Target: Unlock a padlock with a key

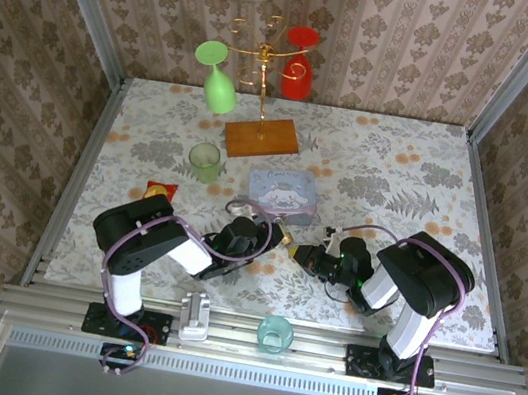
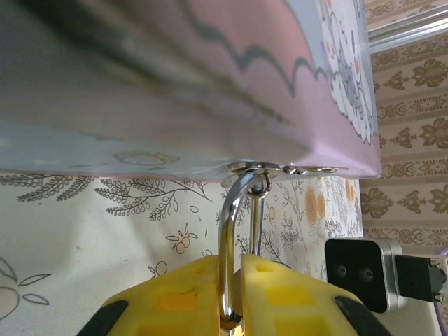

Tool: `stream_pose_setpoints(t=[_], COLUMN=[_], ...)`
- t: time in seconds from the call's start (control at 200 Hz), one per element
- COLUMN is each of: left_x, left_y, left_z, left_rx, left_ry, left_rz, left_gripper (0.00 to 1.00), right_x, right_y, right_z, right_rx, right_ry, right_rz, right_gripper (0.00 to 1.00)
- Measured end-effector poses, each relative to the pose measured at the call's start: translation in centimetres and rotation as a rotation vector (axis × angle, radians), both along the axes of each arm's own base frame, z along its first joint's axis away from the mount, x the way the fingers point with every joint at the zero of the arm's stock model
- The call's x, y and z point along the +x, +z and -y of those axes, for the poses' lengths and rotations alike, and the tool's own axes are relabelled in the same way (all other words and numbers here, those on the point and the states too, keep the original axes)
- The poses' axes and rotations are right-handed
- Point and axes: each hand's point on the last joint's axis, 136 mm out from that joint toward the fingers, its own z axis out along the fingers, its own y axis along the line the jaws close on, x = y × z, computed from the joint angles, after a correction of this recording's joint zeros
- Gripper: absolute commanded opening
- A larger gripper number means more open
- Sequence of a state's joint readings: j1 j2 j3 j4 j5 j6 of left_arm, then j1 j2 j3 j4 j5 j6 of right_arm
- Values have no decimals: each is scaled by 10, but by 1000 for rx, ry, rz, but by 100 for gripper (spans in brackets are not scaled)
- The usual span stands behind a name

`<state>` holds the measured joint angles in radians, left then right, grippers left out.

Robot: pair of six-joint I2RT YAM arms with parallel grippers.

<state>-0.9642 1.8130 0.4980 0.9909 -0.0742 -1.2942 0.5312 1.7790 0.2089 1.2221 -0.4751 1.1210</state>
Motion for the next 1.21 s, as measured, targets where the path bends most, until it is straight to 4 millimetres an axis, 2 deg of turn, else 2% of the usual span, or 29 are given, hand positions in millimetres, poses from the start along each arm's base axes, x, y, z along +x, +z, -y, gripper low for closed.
stream_pose_setpoints(t=[0.21,0.47,0.59,0.76,1.02,1.205], left_x=[0,-7,-9,-7,-5,-1], left_y=[0,2,3,9,7,5], left_z=[7,16,18,21,28,23], left_rx=[5,-15,-22,-43,-69,-57], left_ry=[-39,-90,-107,-112,-125,-91], left_rz=[12,5,0,13,15,22], left_gripper=[28,29,23,20,3,2], right_x=[2,7,8,9,8,15], right_y=[4,12,14,21,15,11], right_z=[-2,-6,-5,-3,1,-3], right_rx=[3,-8,-51,-111,-153,-118], right_ry=[0,11,21,34,31,24], right_rz=[19,64,74,90,71,68], right_gripper=[0,0,0,0,0,0])
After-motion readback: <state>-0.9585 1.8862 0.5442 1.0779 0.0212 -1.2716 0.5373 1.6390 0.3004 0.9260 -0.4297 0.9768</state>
